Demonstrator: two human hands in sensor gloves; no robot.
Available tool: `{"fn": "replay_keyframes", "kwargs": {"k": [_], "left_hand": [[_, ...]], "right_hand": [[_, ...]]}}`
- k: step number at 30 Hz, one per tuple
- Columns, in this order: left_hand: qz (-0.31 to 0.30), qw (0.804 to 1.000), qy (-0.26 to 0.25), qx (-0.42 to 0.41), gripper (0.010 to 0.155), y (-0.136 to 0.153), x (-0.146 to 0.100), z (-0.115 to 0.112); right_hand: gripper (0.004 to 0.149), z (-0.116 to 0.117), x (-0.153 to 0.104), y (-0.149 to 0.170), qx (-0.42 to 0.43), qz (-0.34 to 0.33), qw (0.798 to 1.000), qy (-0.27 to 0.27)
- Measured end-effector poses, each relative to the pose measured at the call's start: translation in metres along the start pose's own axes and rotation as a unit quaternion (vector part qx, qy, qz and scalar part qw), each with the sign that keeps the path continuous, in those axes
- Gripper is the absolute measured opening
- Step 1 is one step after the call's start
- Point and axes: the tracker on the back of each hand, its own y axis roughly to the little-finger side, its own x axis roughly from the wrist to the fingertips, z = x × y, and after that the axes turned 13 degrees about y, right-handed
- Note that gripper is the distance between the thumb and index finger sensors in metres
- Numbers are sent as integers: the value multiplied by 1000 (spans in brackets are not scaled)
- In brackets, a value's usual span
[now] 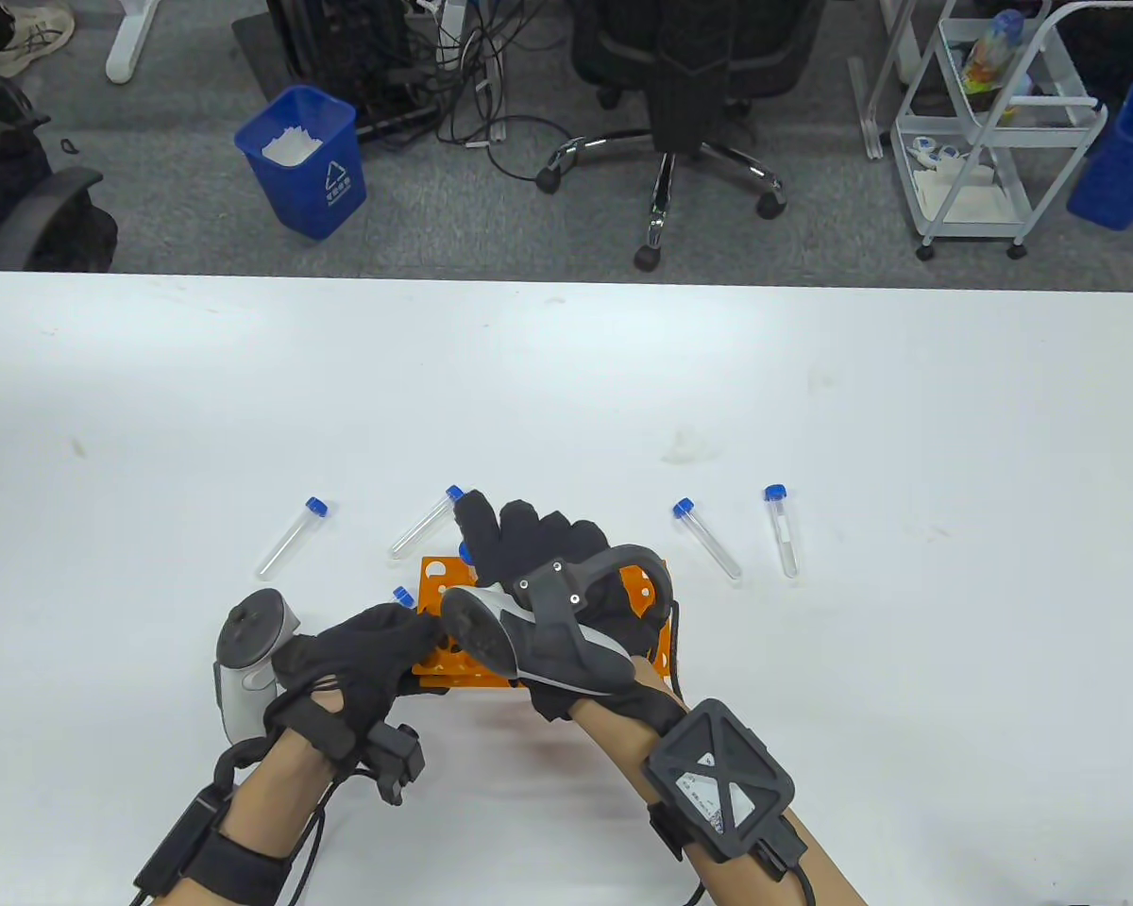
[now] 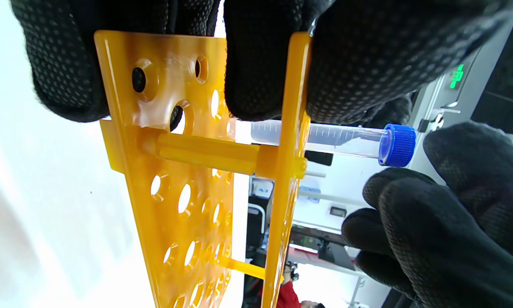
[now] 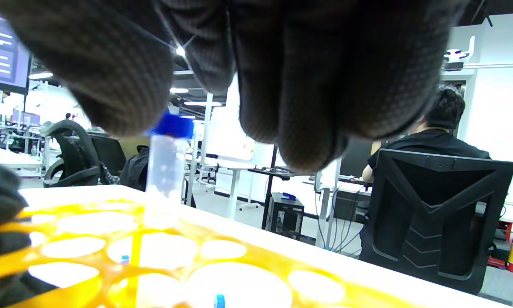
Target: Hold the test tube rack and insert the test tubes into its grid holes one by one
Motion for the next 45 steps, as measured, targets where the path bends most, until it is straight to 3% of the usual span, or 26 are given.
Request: {"fn": "replay_keyframes", "kwargs": {"k": [6, 10, 11, 12, 15, 20, 21, 22, 28, 35, 36, 37, 40, 41, 42, 45], "left_hand": [[4, 1000, -3, -3, 38, 3, -4, 2], [4, 1000, -10, 0, 38, 3, -6, 4], [2, 1000, -11, 0, 56, 3, -6, 5], [1, 1000, -11, -1, 38, 3, -6, 5], [-1, 1000, -11, -2, 38, 3, -6, 6], [0, 1000, -11, 0, 38, 2, -6, 6], [0, 1000, -11, -1, 56, 2, -6, 6], [-1, 1000, -11, -2, 38, 2, -6, 6], [-2, 1000, -11, -7, 38, 2, -7, 7], [-1, 1000, -9, -10, 38, 2, -7, 8], [-1, 1000, -9, -11, 56, 2, -7, 8], [-1, 1000, -8, -10, 38, 2, -7, 8], [-1, 1000, -6, -10, 38, 2, -7, 8], [-1, 1000, -5, -10, 56, 2, -7, 8], [-1, 1000, -6, -10, 38, 2, -7, 8], [-1, 1000, -9, -10, 38, 2, -8, 8]], "right_hand": [[70, -19, 1, 22, 2, 30, 999, 21], [67, -33, 5, 56, -9, 76, 996, 42], [66, -35, 5, 65, -13, 89, 995, 43], [65, -36, 6, 76, -19, 103, 994, 43], [63, -31, 8, 115, -38, 153, 987, 25], [52, 6, 5, 173, -61, 225, 972, -26], [48, 17, 4, 186, -66, 240, 968, -38], [45, 29, 2, 197, -69, 254, 963, -52], [48, 95, -11, 242, -65, 310, 941, -120], [62, 155, -24, 266, -83, 336, 917, -196], [64, 162, -25, 268, -90, 338, 913, -208], [67, 169, -26, 270, -98, 338, 910, -220], [72, 181, -26, 273, -112, 339, 901, -247], [72, 185, -27, 274, -111, 342, 896, -258], [72, 187, -27, 275, -111, 345, 894, -265], [70, 195, -26, 277, -114, 351, 888, -274]]}}
